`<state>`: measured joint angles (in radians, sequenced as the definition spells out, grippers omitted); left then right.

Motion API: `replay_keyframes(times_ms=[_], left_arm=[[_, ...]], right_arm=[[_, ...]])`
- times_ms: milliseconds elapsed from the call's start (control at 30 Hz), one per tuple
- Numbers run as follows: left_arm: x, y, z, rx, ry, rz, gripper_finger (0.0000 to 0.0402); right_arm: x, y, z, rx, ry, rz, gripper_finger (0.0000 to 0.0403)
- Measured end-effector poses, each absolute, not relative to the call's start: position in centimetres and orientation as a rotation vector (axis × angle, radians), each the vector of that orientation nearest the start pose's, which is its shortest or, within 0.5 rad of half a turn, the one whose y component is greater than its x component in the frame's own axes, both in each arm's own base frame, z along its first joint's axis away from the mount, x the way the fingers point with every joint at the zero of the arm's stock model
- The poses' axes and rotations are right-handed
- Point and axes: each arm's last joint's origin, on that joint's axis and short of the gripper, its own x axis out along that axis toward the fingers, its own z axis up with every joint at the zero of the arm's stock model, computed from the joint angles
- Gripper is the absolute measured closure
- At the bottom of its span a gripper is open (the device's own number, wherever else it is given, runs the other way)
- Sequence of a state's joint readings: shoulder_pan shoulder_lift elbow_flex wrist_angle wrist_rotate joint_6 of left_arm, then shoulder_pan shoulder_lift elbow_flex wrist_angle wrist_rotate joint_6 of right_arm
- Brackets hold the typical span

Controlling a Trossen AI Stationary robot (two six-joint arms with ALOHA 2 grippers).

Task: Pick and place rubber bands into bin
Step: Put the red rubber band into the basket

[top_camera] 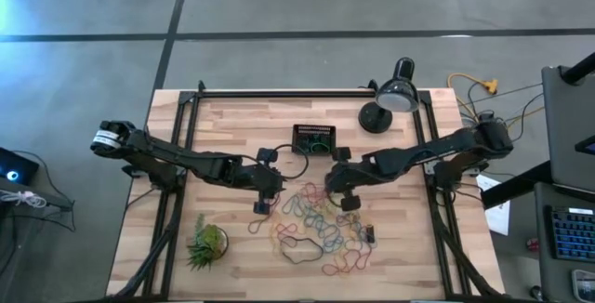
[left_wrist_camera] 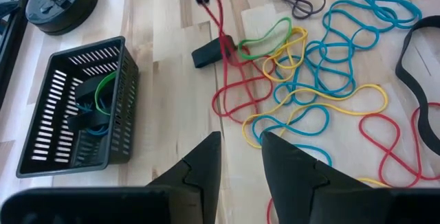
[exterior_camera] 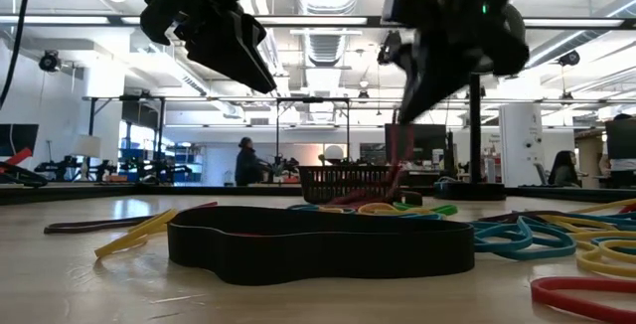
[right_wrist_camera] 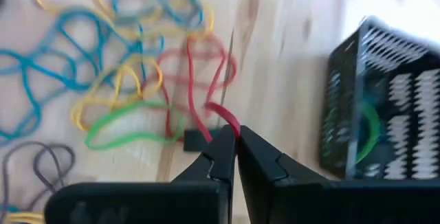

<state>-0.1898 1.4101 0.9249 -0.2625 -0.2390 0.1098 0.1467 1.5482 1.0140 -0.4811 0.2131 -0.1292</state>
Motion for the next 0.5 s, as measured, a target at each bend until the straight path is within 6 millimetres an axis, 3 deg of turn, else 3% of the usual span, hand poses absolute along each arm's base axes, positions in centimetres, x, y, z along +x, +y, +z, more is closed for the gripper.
replay_keyframes(times_ms=[267,500], left_arm=[[28.9,-4.9,23.8,0.264,0.733,0.007,0.0311],[28.9,-4.9,23.8,0.263,0.730,0.007,0.0311]], right_arm=[[30.2,3.3,25.8,-0.460,0.850,-0.106,0.0394],[31.2,1.5,27.7,-0.571,0.721,-0.186,0.0394]])
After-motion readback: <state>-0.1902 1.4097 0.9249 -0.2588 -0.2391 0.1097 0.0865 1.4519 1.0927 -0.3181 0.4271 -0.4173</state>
